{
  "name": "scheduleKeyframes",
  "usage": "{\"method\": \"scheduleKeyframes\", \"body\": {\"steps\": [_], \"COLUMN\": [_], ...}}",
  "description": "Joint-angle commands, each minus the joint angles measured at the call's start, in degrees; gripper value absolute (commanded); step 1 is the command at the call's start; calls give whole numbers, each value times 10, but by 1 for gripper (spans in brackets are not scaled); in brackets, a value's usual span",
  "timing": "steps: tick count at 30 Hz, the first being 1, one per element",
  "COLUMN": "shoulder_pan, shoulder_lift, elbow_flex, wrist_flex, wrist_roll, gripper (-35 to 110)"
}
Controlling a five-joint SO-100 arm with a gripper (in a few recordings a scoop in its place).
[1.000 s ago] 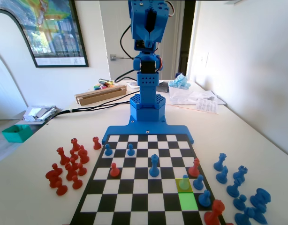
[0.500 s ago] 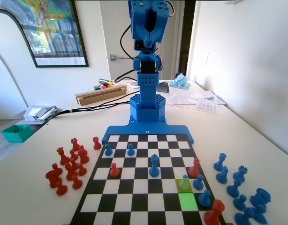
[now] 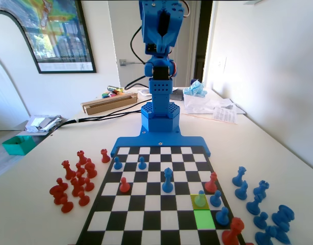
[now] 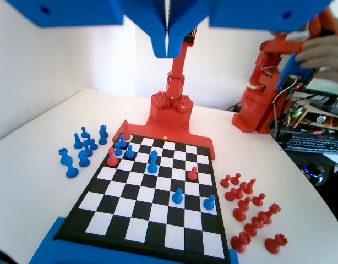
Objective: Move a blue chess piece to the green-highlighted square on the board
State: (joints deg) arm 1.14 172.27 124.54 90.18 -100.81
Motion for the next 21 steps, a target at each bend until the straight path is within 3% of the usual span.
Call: {"method": "scheduleKeyframes", "body": {"steps": [1,12,21], "shoulder_pan": [1,-11,-4], "shoulder_lift": [-44,-227,-370], "elbow_flex": [-60,-161,-197], "wrist_flex": [-3,-33,-77], "wrist_roll": [9,85,246], "gripper": [1,1,1]}}
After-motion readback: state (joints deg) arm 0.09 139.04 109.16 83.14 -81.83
